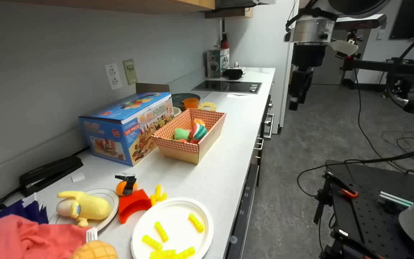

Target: Put the purple, pineapple, and banana plushies in the box

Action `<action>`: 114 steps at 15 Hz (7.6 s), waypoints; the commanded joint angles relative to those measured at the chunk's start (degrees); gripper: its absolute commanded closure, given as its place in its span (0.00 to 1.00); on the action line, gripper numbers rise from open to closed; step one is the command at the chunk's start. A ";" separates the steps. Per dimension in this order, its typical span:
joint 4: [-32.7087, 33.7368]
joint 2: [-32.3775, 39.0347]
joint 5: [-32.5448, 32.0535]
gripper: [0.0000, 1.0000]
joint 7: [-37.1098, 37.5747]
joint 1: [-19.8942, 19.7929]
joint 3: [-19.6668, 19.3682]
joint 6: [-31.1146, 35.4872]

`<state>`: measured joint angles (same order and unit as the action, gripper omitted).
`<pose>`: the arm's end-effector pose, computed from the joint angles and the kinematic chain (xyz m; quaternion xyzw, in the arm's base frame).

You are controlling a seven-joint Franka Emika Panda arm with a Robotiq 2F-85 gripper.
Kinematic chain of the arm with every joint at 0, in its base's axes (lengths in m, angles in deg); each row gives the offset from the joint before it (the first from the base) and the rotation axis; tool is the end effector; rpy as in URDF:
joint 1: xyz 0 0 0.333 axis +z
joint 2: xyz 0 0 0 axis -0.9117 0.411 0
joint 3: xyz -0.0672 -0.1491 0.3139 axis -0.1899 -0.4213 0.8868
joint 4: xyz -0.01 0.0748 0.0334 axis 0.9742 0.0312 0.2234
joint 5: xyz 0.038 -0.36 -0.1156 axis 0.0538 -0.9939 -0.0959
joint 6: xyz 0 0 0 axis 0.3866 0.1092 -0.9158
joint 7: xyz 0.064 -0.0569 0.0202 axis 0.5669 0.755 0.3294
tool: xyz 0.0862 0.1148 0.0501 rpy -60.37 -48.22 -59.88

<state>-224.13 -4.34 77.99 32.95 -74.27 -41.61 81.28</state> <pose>0.3134 -0.1215 0.4017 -0.9923 0.1155 -0.0165 0.0416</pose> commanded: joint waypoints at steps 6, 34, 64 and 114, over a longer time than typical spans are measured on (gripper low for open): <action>0.08 0.16 0.47 0.00 -0.38 -0.76 0.74 -0.10; -3.12 3.35 1.67 0.00 7.82 24.00 25.99 -2.69; 31.72 39.31 3.64 0.00 -10.76 24.70 28.13 19.55; 22.06 37.53 -1.13 0.94 -6.56 20.74 28.26 29.77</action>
<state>-193.90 40.67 74.76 25.90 -51.61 -12.47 107.83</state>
